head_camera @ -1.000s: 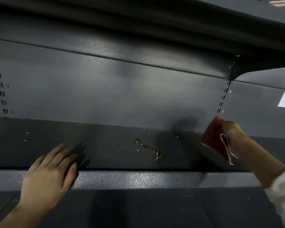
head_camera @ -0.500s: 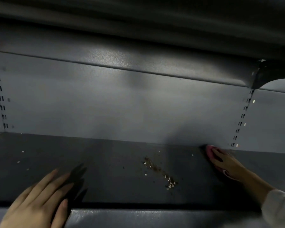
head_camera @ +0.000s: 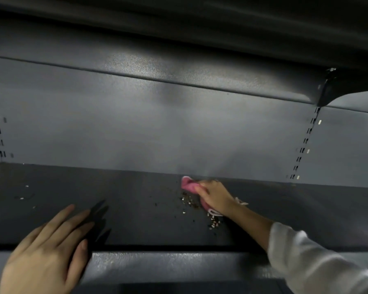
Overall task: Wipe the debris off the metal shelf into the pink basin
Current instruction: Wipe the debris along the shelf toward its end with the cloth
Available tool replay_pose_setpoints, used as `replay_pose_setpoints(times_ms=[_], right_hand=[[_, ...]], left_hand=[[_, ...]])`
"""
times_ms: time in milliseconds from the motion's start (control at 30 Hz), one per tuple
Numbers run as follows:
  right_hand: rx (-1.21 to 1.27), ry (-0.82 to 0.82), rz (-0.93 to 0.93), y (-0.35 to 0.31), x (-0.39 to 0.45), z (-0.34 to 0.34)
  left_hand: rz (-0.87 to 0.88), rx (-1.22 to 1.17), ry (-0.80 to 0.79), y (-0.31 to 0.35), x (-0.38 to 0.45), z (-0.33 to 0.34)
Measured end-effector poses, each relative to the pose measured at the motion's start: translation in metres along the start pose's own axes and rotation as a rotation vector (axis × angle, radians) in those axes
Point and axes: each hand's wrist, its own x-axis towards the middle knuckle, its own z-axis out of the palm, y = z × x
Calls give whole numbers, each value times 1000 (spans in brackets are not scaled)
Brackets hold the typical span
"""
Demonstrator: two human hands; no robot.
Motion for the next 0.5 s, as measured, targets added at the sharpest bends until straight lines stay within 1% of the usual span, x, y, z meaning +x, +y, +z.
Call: replay_pose_setpoints(times_ms=[33,100,167,267,333,433,500], right_hand=[[36,9,-20,-8,-1,4],[78,20,-24,-19,-4,3],[88,34,32,-18,-10,-13],[168,156,135,12,-26,-50],[95,192,250,42,-45,-73],[60,137,387,73,-83,-86],[91,30,480,74,-103,-81]], left_hand=[[-19,4,-17,2,0,-3],[0,16,-19,5,1,-11],[17,65,-34,8,3,-17],[-6,64,-72,11,1,-20],[-6,78,-79,12,0,-20],[2,80,-70,10,-1,-17],[14,63,-62,8,-1,-15]])
